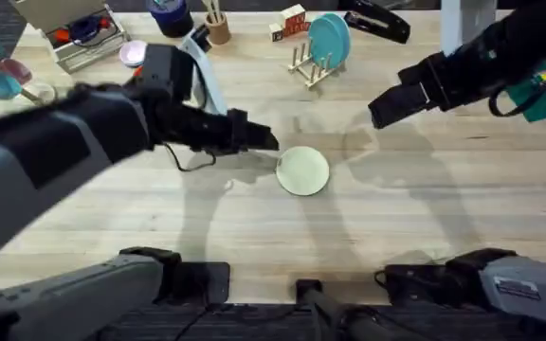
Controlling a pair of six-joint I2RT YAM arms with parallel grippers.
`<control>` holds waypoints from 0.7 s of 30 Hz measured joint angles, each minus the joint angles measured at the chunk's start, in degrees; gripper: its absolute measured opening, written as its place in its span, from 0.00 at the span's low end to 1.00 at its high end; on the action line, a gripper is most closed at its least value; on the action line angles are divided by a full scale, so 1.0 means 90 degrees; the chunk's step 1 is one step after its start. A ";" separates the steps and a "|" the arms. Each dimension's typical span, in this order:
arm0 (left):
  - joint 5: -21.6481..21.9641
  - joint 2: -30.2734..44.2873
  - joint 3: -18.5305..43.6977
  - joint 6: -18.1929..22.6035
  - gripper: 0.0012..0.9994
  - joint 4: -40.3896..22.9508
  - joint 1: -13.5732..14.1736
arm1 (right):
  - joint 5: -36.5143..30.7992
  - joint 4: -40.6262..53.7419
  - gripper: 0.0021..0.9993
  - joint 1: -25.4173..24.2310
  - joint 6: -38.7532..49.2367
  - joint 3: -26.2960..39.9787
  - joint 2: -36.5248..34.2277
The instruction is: Pick up the plates from the table one by one and place each into a slot on the dish rack.
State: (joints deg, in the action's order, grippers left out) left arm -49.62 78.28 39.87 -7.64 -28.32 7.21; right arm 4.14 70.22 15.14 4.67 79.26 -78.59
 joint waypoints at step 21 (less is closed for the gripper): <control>0.0298 -0.0079 -0.1367 -0.1556 0.04 0.1973 0.0971 | -0.0001 -0.0002 1.00 0.0000 0.0000 0.0000 0.0000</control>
State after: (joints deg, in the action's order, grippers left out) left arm -46.94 77.57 27.57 -21.64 -10.57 15.94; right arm 4.13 70.19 15.14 4.67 79.26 -78.59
